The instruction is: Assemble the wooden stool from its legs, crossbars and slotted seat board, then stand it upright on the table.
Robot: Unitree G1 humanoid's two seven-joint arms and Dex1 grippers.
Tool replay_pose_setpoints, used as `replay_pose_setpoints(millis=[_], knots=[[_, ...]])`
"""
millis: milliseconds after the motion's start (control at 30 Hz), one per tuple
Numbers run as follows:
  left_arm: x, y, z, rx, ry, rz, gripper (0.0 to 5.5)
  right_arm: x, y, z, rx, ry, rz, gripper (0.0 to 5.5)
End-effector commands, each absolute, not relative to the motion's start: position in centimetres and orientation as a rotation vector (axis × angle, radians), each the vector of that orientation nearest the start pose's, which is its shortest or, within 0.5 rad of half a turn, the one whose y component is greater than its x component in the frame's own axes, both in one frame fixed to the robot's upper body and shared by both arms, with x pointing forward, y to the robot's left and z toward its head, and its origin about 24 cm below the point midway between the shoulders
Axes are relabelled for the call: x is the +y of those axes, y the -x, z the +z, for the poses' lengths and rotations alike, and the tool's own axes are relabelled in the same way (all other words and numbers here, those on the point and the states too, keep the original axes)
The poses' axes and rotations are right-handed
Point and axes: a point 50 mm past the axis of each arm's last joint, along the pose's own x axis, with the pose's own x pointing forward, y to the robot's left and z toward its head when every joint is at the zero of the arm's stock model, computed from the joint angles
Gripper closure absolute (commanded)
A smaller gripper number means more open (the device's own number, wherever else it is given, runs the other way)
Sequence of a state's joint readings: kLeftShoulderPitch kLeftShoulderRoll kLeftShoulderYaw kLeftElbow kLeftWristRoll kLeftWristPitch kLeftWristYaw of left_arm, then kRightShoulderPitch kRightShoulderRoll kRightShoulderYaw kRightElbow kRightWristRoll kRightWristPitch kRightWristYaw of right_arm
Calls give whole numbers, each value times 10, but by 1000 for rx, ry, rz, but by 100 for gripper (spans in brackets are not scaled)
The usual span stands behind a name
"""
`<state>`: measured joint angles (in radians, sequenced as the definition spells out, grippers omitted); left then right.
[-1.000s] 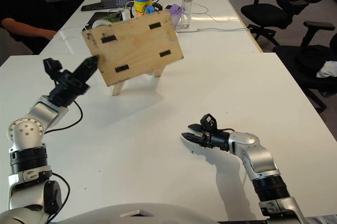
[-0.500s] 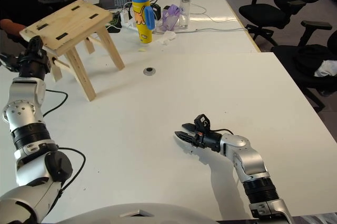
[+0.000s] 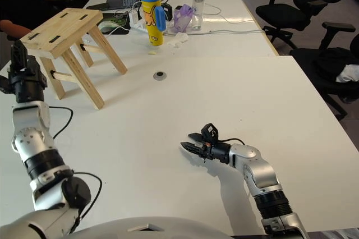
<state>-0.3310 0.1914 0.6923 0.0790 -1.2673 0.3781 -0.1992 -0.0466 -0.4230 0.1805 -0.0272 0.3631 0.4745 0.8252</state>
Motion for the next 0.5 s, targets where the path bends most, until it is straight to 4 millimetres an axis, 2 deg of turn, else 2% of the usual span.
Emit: replay_pose_setpoints(millis=[33,100,167,333,500], knots=[[252,-242,90,-181,961,-236,208,-158,-220,6,598,-102,952,292],[234,-237,83,-71,665,-389,208,-160,-220,7,595,-106,942,292],[226,-241,75,12,294,-499,208,-161,-221,6,595,-103,935,292],[252,-272,83,13,-145,-493,208,-160,-224,8,597,-91,952,292],[266,-298,75,120,-529,-555,208,-160,-227,7,603,-78,960,292]])
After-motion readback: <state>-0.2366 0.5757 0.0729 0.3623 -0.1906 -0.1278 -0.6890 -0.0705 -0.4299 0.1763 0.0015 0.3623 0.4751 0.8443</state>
